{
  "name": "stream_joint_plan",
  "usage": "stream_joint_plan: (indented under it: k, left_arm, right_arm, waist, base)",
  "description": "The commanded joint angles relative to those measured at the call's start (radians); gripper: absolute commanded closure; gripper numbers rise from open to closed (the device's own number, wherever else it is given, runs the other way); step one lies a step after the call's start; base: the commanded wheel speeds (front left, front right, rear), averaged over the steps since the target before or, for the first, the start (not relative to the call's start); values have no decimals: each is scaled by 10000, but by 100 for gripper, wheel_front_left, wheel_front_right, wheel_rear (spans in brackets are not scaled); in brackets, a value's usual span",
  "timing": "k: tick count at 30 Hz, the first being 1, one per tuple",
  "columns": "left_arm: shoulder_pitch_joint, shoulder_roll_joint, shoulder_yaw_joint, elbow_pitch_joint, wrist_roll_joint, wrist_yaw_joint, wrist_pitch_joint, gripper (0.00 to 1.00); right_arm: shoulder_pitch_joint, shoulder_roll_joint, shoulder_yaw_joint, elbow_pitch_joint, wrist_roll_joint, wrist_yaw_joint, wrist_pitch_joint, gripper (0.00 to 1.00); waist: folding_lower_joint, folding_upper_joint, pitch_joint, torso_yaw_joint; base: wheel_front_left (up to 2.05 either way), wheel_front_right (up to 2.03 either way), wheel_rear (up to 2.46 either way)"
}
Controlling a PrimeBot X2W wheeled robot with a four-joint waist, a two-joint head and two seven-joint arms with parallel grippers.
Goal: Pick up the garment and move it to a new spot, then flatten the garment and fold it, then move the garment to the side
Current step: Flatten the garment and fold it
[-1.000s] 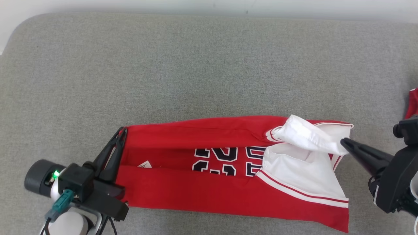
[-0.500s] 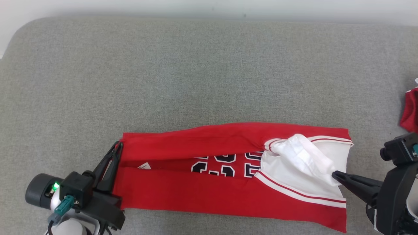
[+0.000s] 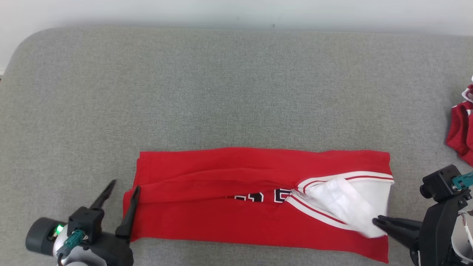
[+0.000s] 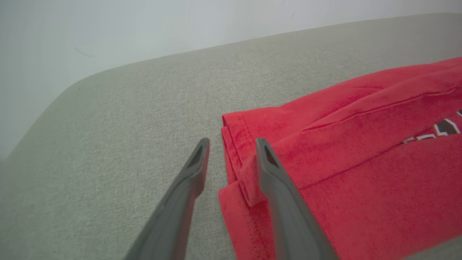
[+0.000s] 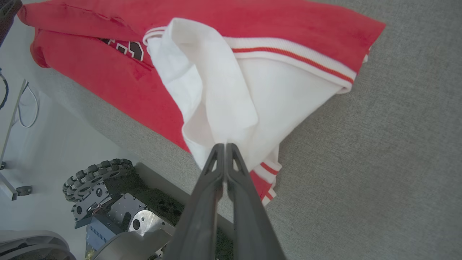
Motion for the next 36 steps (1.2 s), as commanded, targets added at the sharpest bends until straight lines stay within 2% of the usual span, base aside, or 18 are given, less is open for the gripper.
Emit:
stream_joint_plan:
  k: [1,4,10,17,20,23,28,36]
  left_arm:
    - [82,31,119,262,-47,19,-58,0]
    - [24,13,287,530,-120,24,-58,0]
    - [259,-24,694,434,-227,349,-58,0]
    - [453,-171,1511,-537,-448,814,-55,0]
    - [689,-459,1891,-1421,-642,991,-52,0]
    - [910,-817,2145,-2049,-897,948,-52,0]
    - [1126,-1458,2438,-2211,-1416,882,-53,0]
    - [1068,-1990,2383,-1985,-2079,720,90,0]
  right_arm:
    - [37,79,-31,27,-161,-6,54,0]
    - [-5,142,-25,68,-318,-6,97,0]
    - [151,218,77,145,-260,-6,261,0]
    - [161,266,-28,-56,-538,-6,-327,0]
    - [149,479,-136,-36,-715,-6,-1121,0]
    - [121,878,-379,259,-1024,-6,-2169,0]
    - [150,1463,-540,831,-1629,-6,-3776,0]
    - [-108,2448,-689,1810,-2550,-6,-6580,0]
  waist:
    - [0,-1,-55,15]
    - [0,-1,-126,54]
    - [0,-1,-374,147]
    - [0,-1,-648,231]
    - [0,-1,-805,288]
    - [0,-1,-951,333]
    - [0,-1,-1216,353]
    - [0,-1,-1626,293]
  base:
    - [0,0,0]
    - [0,0,0]
    - [0,0,0]
    - [0,0,0]
    - [0,0,0]
    - [0,0,0]
    - [0,0,0]
    - [0,0,0]
